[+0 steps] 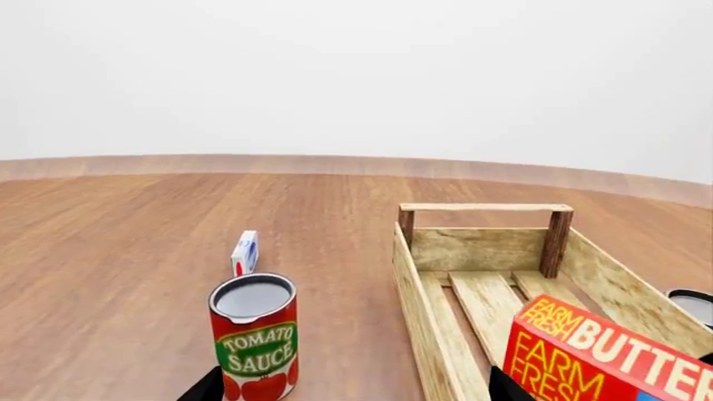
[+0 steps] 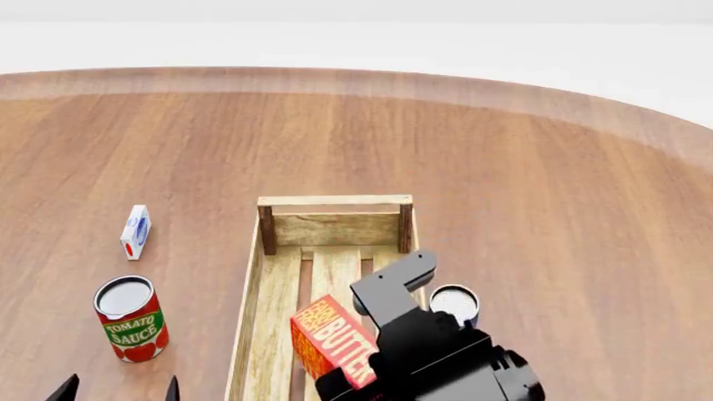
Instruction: Pick up the butter and put it in the tray.
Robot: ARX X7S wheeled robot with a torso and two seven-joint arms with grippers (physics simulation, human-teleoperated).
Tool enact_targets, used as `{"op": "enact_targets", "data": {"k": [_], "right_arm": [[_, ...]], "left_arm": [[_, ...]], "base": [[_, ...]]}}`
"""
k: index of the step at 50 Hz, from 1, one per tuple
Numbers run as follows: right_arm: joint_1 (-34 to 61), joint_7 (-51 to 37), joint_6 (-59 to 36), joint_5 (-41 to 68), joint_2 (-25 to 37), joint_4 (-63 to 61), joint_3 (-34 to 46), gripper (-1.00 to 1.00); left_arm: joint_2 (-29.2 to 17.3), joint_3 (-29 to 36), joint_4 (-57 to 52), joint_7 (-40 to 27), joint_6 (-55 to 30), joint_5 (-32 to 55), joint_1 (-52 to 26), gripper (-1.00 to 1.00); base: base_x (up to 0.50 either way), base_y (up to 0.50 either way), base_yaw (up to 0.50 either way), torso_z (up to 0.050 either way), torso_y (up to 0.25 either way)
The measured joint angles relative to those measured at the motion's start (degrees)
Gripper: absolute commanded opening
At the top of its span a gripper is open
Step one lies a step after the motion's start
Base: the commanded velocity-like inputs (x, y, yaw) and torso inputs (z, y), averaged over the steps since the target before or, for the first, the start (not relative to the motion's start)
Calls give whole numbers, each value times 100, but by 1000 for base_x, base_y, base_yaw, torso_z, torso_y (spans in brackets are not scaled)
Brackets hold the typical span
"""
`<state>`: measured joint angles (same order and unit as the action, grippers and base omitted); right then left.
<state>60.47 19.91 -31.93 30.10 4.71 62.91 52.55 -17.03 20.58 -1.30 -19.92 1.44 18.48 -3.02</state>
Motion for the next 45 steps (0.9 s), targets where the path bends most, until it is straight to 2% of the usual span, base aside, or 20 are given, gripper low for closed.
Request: {"op": "enact_targets", "data": {"k": [5,19,27,33,45], "right_arm": [[-44,-159,-301,82,199,-559,-25,100],[-25,-1497,-2359,1204,1492,-4206,-957,100],[-359,-2186,-2511,1559,1986,-5640,-1634,100],[-1346,-2916,-1520,1238,2300,-6826,-2227,100],[-4225,-4063,2297,-597,2437,-7986,-2970,100]], "left_arm": [[-8,2,-2,-5,1,12,-2,100],[-24,-4,4,-7,25,70,1,100],[-51,-16,-39,-27,20,96,5,100],[-89,-50,-123,-59,27,119,23,100],[-230,-139,-504,-195,173,33,190,100]], "base": [[0,0,0,0,0],[0,0,0,0,0],[0,0,0,0,0],[0,0,0,0,0],[0,0,0,0,0]]}}
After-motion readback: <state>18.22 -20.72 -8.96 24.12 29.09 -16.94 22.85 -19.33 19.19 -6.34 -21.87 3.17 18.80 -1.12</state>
